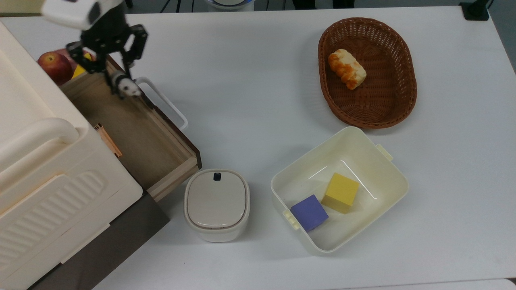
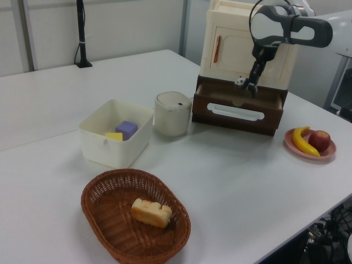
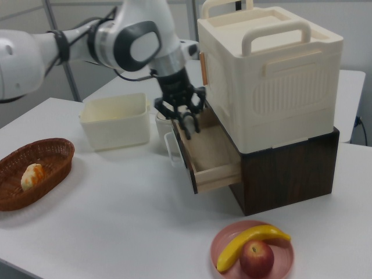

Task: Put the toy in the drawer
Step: 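Lower the panda toy into the drawer and open the gripper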

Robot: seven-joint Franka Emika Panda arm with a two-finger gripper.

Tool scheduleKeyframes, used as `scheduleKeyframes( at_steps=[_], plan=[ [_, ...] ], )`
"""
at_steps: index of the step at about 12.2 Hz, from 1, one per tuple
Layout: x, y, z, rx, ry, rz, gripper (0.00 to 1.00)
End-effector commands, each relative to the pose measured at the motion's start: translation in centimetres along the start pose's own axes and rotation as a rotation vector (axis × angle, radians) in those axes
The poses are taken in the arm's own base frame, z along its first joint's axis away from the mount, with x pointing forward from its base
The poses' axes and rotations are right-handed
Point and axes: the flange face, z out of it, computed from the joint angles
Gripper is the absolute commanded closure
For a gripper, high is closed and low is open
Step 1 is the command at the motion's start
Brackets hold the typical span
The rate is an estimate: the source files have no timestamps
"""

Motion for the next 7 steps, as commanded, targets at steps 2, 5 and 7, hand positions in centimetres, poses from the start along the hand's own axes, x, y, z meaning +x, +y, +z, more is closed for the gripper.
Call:
scheduleKeyframes(
  at_steps=[2,5,7],
  plan=[
    [-1.6,3.9,2.4,-0.025,0.020,0.063,1.00],
    [-1.5,3.7,4.8,0.001,-0.008,0.059,1.00],
    [-1.2,2.9,5.9,0.011,-0.030,0.041,1.00]
  ],
)
